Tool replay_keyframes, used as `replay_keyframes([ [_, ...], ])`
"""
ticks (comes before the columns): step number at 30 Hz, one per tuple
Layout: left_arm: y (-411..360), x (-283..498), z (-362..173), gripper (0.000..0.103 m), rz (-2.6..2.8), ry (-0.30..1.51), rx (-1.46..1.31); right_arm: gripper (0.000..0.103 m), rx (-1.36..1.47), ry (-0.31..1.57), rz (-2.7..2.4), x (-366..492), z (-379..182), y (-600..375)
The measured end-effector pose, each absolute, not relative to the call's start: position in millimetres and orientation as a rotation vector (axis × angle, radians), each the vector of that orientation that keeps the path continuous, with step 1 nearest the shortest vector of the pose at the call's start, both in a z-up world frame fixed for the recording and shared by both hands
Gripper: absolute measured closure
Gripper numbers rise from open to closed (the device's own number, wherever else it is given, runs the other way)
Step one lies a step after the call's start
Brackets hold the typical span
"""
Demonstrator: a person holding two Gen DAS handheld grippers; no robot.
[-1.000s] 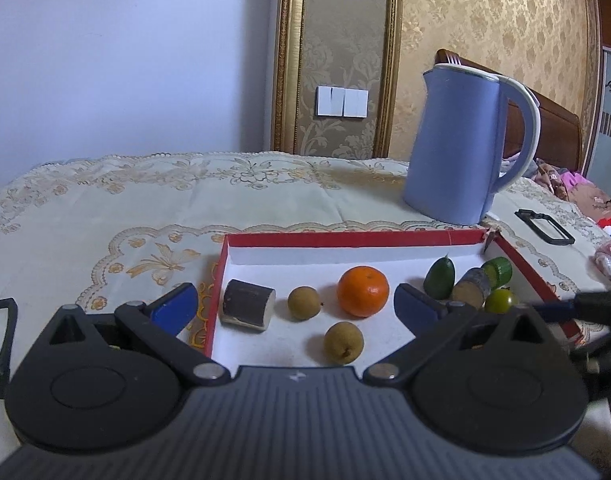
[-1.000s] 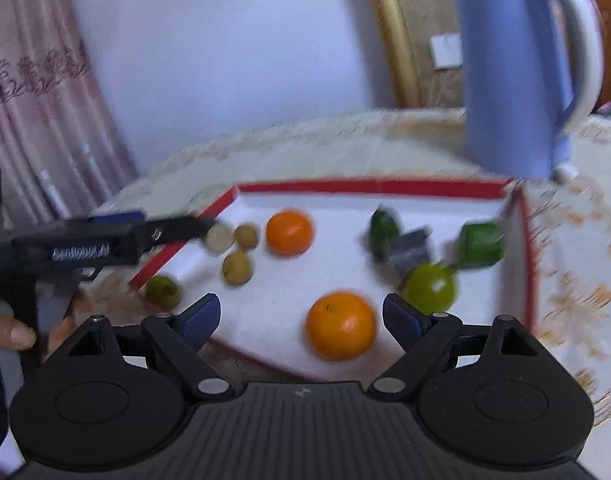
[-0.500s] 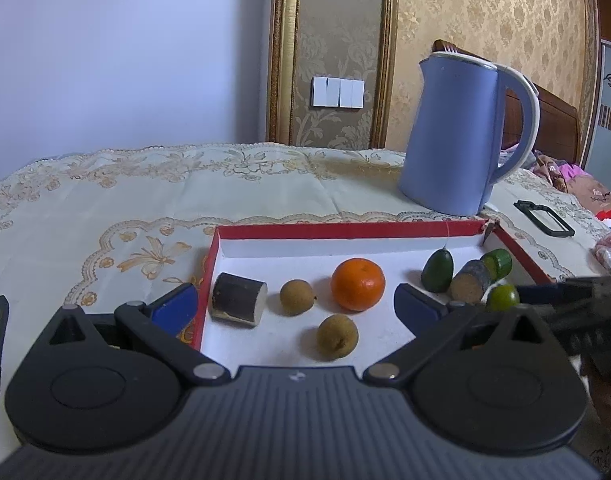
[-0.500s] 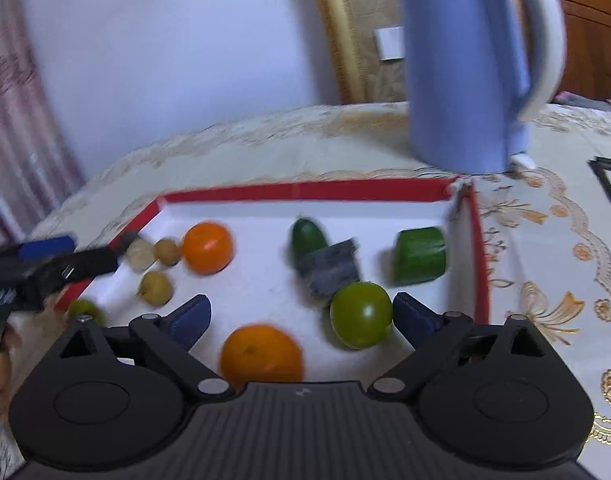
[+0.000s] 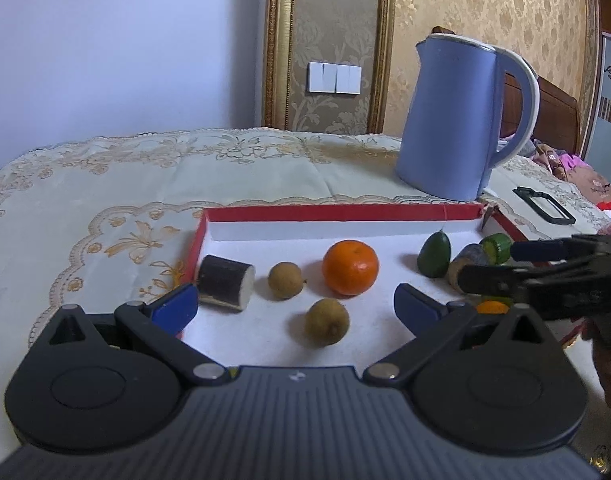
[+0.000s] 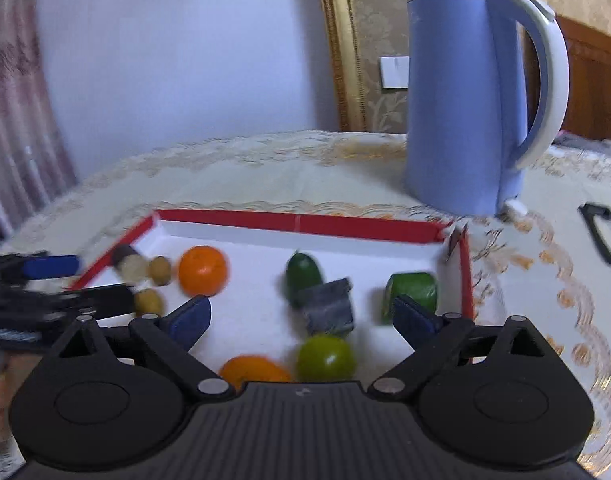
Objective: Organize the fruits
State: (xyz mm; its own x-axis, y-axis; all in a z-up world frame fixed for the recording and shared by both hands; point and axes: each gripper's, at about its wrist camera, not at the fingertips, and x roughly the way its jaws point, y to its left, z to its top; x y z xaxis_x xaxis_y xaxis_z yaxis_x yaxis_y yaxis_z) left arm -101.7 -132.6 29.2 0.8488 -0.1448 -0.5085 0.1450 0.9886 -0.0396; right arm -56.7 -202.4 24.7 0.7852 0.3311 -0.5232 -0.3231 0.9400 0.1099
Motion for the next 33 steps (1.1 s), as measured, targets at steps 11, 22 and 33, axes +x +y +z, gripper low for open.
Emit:
replay_keyframes([
  [11, -127.7, -99.1, 25.4, 0.000, -0.165, 0.568, -0.001, 0.071, -0.172, 0.624, 0.340, -36.3, 17.3, -178.2],
  [22, -142.8, -78.1, 6.7, 0.000, -0.226, 0.674, -0.023, 0.074, -0.144, 0.592, 0.335, -45.3, 15.1, -187.8],
  [33, -152.6, -72.7, -0.3, 0.018, -0.158, 0.628, 0.025, 0.074, -0.098, 0.488, 0.355, -81.8, 29.8, -214.6],
])
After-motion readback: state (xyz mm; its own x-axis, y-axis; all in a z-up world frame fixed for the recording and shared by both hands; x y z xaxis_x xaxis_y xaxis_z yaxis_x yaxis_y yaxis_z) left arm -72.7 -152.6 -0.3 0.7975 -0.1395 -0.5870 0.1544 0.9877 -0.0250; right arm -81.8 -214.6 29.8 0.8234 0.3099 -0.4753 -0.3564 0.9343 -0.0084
